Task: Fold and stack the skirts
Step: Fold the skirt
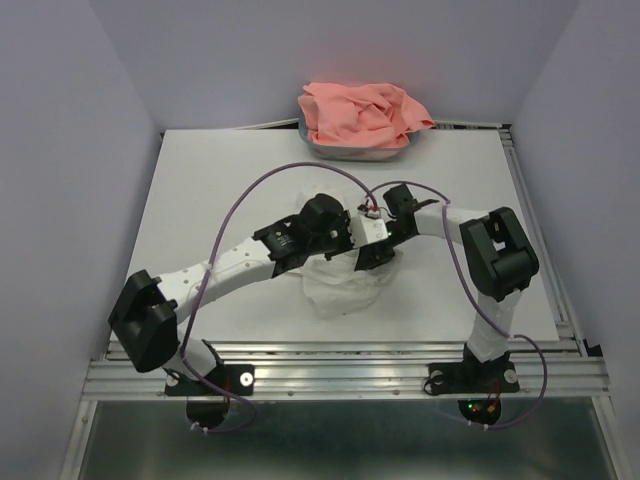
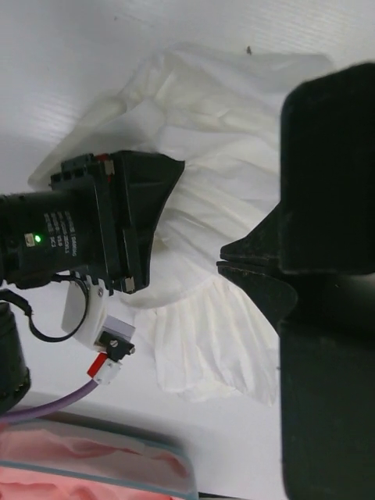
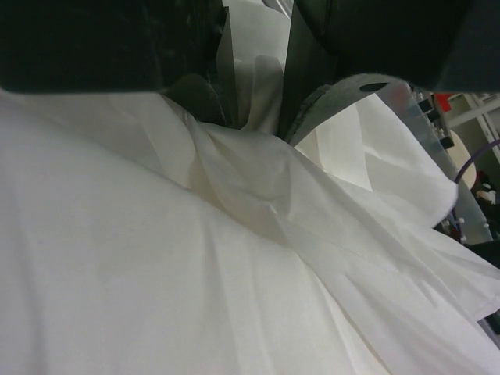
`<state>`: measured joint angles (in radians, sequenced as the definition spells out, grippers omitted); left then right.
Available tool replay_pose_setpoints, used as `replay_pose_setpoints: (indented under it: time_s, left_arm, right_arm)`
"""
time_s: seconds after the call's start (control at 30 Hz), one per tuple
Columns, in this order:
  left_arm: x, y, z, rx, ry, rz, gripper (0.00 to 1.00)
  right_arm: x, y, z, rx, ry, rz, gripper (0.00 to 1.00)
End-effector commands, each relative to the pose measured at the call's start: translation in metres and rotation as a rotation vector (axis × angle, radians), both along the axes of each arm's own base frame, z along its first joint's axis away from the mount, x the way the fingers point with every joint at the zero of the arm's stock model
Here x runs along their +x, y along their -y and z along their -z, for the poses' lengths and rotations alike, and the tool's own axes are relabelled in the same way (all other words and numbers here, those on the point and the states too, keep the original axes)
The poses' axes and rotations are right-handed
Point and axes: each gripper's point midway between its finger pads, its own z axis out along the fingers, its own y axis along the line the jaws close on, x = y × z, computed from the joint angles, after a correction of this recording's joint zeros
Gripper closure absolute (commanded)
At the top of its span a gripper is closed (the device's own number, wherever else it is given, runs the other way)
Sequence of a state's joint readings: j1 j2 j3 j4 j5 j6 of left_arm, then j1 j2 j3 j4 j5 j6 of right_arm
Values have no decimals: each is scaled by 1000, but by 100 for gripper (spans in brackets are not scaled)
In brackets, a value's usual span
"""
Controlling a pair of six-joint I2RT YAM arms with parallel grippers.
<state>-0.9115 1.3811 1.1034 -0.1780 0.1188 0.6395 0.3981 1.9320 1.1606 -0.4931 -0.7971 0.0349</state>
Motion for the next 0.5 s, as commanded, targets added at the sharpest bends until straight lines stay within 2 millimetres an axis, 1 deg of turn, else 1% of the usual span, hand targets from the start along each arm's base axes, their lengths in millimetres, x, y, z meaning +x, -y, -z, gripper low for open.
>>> replay_pose_setpoints:
  time_s: [0.0,0.03,0.07,0.1,0.13,0.17,0.2,0.23,0.27,0.3,0.33,0.37,0.43,0.47]
  left_arm:
    - [52,13,2,-64,23,-154,100]
    - [57,14,3,-79,3,-168,100]
    - [59,14,6,-97,-51,-125,100]
    - [59,12,2,-101,-72,-89,97]
    - [42,9,7,-95,-145,-3,89]
    - [36,2,7,-80,-155,37,77]
    - [25,-12,6,-63,-145,63,55]
    - [11,-23,14,0,-123,129,40]
    - [-2,-29,18,23,-114,178,25]
    - [-20,-43,27,56,-106,206,23]
    - [-35,-49,37,117,-82,258,22]
    - [-50,-60,52,156,-86,278,21]
    - [-70,-65,69,217,-80,330,21]
    - [-79,-69,83,246,-90,349,21]
  right_arm:
    - [7,-4,-21,43,59,23,67]
    - [8,-4,-24,45,58,31,67]
    - [10,-4,-27,43,66,38,67]
    - [14,-6,-38,52,91,46,67]
    - [19,-3,-44,53,104,63,66]
    - [22,-5,-50,61,116,67,66]
    - [27,-3,-59,70,127,91,65]
    - [31,-5,-68,82,142,93,64]
    - [32,-7,-75,95,151,92,63]
    - [34,-8,-81,104,158,92,62]
    - [37,-10,-94,116,171,96,61]
    - [39,-11,-99,122,180,99,60]
    - [43,-10,-109,117,207,107,58]
    - [45,-9,-109,109,224,101,57]
